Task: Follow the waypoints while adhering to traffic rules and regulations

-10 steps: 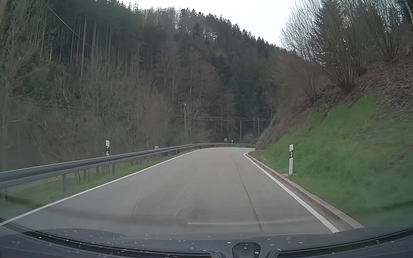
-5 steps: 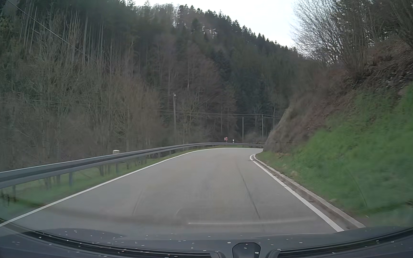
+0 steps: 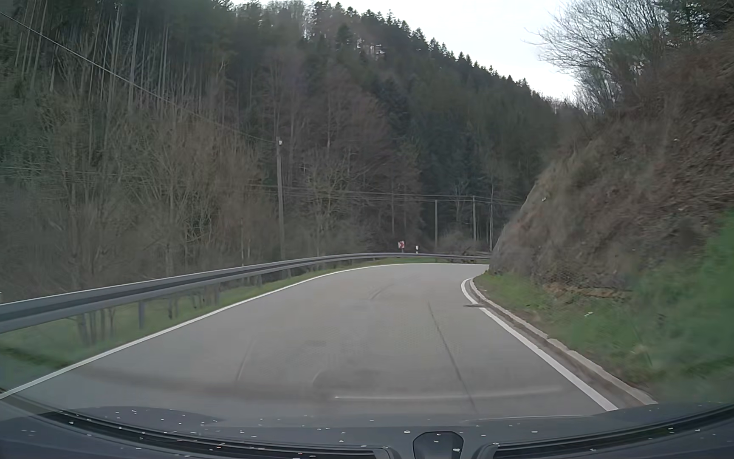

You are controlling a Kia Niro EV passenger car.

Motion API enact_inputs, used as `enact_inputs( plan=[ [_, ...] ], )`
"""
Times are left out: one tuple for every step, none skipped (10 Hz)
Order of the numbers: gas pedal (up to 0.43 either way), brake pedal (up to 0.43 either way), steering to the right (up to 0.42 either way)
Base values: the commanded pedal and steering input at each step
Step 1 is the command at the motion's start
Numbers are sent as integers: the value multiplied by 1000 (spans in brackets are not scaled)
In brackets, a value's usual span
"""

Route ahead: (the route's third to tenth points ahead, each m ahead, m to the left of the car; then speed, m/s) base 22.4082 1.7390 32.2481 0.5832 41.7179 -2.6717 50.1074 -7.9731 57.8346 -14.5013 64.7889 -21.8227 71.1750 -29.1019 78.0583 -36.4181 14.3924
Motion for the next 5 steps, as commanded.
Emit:
enact_inputs(
  plan=[
    [0,250,8],
    [0,244,11],
    [0,244,14],
    [0,244,16],
    [0,244,20]
  ],
)
